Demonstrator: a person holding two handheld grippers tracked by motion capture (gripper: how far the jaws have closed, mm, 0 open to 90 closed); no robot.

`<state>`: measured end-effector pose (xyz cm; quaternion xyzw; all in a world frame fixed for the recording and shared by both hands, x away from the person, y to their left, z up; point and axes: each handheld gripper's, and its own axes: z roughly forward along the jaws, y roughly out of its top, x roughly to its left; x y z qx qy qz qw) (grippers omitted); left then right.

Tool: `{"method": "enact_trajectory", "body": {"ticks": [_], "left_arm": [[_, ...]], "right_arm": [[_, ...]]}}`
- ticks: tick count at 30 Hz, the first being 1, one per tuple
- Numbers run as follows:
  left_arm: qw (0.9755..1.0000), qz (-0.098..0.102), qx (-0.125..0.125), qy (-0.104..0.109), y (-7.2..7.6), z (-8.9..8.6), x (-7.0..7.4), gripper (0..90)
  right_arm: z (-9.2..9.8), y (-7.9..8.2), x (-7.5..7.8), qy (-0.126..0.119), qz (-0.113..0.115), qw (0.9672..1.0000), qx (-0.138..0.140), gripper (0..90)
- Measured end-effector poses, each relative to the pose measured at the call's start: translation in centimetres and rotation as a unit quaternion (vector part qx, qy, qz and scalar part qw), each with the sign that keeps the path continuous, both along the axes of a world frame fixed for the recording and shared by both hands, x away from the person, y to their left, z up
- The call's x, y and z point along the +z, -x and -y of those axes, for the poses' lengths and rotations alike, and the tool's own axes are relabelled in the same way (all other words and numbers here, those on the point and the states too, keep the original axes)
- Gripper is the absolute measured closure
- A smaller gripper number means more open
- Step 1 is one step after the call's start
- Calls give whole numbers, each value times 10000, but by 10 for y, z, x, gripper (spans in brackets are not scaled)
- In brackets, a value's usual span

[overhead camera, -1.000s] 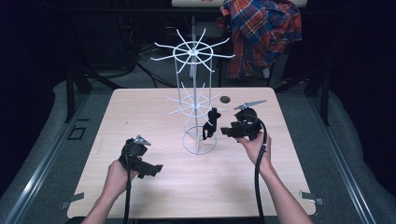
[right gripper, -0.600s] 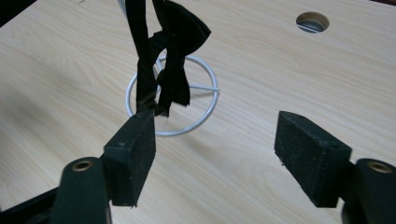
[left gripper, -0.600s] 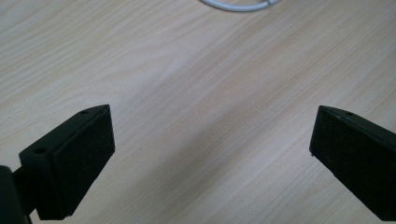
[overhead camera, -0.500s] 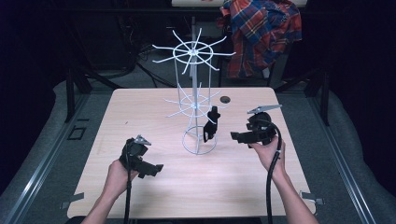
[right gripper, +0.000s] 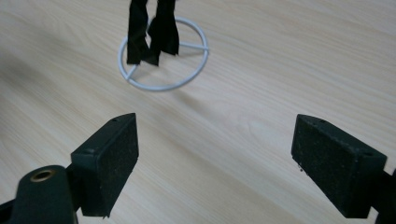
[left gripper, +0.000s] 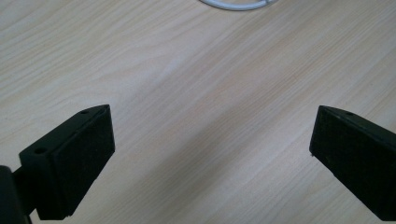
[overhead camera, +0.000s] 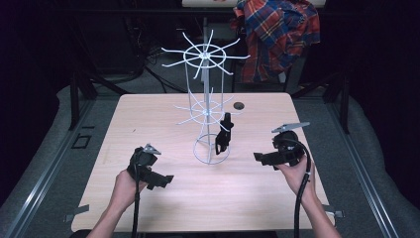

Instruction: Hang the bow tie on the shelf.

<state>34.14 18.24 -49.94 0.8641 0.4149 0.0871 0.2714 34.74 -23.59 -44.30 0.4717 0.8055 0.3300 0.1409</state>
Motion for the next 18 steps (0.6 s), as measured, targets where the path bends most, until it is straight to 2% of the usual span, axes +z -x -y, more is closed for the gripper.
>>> {"method": "enact_trajectory", "body": {"ticks": [2, 6, 11, 12, 13, 18], "left_arm": [[10000, 14, -5, -13, 0, 0, 0, 1], [10000, 17, -2, -20, 0, 1, 0, 0], [10000, 32, -13, 8, 0, 0, 1, 0], [10000, 32, -13, 8, 0, 0, 1, 0], [10000, 30, -12, -1, 1, 0, 1, 0], [10000, 23, -8, -15, 0, 0, 1, 0]], "right_arm": [[6, 8, -9, 119, -114, 9999, 2, 144], [10, 14, -19, 248, -272, 9993, -16, 138], [5, 16, -34, 569, -433, 9974, 100, 139], [5, 16, -34, 569, -433, 9974, 100, 139], [2, 15, -36, 392, -495, 9978, 210, 146], [0, 13, -37, 415, -517, 9973, 309, 146]]}}
